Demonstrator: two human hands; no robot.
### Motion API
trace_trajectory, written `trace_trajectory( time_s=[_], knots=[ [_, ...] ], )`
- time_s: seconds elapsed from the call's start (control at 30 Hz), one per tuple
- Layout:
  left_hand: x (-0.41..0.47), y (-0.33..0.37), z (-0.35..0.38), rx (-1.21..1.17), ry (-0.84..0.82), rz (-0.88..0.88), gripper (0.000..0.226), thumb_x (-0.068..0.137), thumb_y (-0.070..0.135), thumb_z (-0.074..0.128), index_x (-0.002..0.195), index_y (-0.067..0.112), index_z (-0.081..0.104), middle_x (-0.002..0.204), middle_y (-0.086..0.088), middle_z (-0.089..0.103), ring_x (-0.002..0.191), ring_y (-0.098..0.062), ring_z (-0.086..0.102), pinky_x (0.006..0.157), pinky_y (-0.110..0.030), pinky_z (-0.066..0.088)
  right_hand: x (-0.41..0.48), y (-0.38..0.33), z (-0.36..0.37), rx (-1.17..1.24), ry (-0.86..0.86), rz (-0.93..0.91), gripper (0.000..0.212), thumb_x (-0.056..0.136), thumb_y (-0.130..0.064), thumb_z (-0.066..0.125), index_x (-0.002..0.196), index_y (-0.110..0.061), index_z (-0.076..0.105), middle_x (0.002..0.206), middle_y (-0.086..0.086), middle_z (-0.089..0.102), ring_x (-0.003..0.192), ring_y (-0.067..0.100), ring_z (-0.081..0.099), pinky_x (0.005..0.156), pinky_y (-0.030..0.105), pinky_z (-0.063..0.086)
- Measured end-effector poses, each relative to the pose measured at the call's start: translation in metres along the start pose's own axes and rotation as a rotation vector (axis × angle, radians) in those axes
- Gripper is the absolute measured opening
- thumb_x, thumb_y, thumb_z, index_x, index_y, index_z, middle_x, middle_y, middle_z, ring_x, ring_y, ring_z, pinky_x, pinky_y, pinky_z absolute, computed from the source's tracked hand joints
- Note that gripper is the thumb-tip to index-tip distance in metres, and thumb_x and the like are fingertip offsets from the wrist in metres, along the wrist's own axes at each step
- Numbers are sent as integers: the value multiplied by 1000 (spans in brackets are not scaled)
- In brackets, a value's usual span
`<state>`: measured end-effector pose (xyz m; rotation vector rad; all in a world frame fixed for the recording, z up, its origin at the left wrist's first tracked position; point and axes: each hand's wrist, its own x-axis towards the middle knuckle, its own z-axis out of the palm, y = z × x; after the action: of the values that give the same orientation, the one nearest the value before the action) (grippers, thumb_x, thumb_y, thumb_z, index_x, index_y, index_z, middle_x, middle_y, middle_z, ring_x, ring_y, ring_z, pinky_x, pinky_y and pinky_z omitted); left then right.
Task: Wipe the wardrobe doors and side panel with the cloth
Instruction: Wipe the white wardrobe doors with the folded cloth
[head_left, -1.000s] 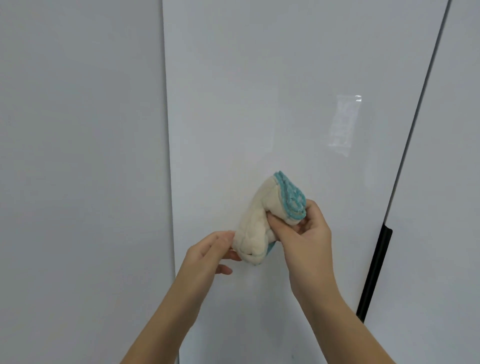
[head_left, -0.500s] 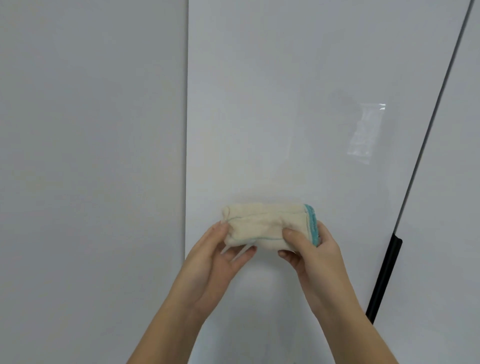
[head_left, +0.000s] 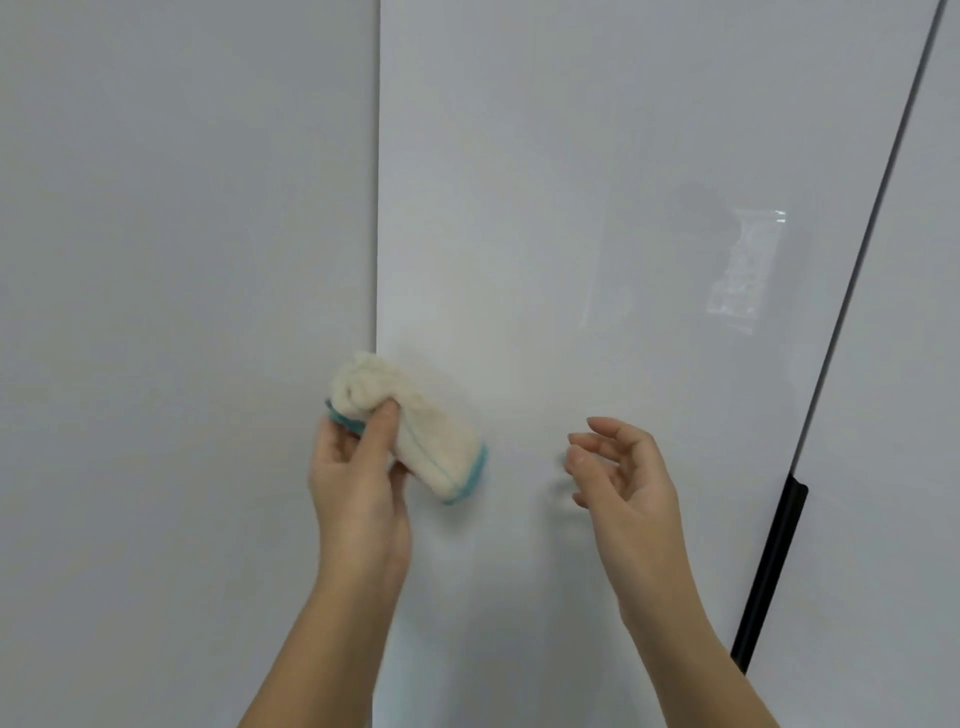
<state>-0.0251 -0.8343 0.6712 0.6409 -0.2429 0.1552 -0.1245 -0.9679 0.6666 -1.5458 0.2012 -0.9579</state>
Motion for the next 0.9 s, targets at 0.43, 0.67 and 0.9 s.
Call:
trace_trajectory(
  time_s=[0.43,0.67,0.9],
  knots=[
    [80,-48,-8,1352,30,878,52,89,0,59,137,20,54,123,-9,59,107,-28,58,68,-42,55,7,-1,-45,-239,-71,-199,31,88,-6,57,80,-34,66,82,-9,66,71,13,58,59,12,44],
    [51,-68,-1,1214,91,827,47,84,-4,63,124,20,65,103,-1,63,97,-22,58,63,-27,39,13,5,-82,-442,226,-438,28,83,0,61,83,-27,63,82,-10,58,75,15,53,61,17,40],
    [-4,-99,29,1198,-11,872,44,82,0,67,120,22,68,99,5,62,92,-15,56,53,-24,41,13,16,-122,-576,399,-409,26,84,2,62,90,-24,62,92,-9,53,78,13,55,67,9,41]
  ],
)
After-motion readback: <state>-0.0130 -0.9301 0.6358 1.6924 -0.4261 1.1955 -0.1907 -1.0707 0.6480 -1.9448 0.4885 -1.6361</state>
